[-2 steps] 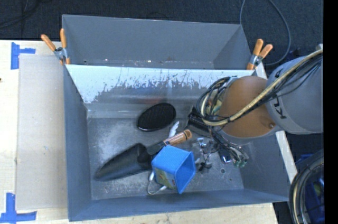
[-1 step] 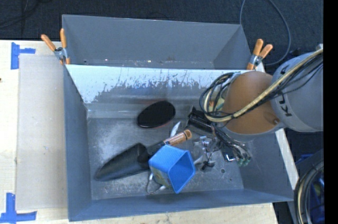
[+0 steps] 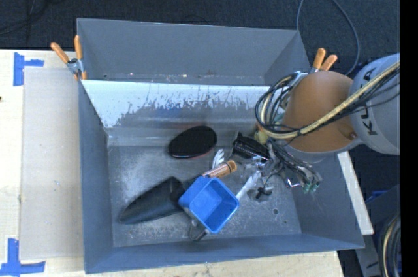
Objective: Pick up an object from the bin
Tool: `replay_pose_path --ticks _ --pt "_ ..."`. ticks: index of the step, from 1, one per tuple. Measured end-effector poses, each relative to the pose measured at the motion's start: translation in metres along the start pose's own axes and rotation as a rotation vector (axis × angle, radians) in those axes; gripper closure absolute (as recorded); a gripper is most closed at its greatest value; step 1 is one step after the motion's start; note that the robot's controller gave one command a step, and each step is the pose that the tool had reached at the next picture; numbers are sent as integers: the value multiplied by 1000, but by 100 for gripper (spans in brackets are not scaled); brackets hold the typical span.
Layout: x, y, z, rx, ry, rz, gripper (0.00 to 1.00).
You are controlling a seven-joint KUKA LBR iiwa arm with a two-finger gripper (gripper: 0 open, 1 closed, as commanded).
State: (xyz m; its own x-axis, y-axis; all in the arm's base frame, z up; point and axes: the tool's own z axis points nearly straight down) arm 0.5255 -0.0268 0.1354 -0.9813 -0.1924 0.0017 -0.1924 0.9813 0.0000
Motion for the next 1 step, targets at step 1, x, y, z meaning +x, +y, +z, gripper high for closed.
replay_pose_path --ticks 1 --pt "8 -3 25 -2 6 110 100"
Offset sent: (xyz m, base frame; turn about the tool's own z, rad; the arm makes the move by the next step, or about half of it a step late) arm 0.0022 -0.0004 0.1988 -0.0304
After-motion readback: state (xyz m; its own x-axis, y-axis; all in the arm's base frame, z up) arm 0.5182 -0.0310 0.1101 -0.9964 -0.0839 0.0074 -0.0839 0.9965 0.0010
